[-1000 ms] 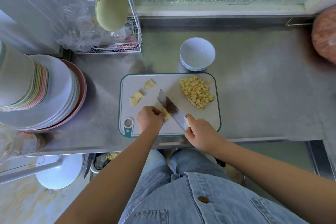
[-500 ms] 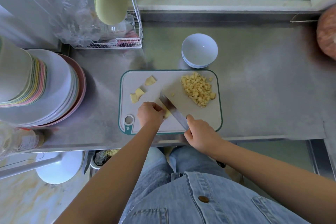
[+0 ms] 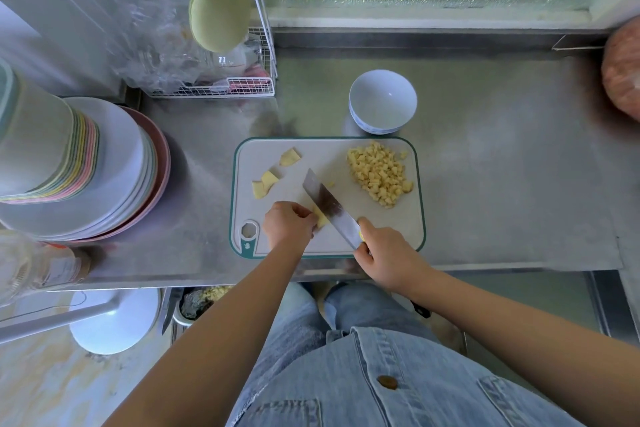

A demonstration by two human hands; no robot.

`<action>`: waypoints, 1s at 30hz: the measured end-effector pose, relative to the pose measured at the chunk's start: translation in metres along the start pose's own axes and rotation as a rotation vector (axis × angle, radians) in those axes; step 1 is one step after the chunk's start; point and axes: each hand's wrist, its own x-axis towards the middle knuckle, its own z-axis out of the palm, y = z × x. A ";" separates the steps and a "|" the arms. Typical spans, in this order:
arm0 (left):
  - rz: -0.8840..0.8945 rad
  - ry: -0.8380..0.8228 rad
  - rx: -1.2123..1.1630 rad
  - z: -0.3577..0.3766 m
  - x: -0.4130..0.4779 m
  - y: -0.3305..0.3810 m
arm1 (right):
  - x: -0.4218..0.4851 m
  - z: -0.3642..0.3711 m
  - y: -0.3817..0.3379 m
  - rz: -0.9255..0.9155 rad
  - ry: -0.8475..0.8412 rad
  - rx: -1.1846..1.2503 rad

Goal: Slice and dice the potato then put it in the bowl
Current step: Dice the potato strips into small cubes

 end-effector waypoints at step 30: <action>-0.026 0.001 0.007 -0.002 -0.002 0.001 | -0.002 0.007 -0.001 -0.044 -0.011 -0.017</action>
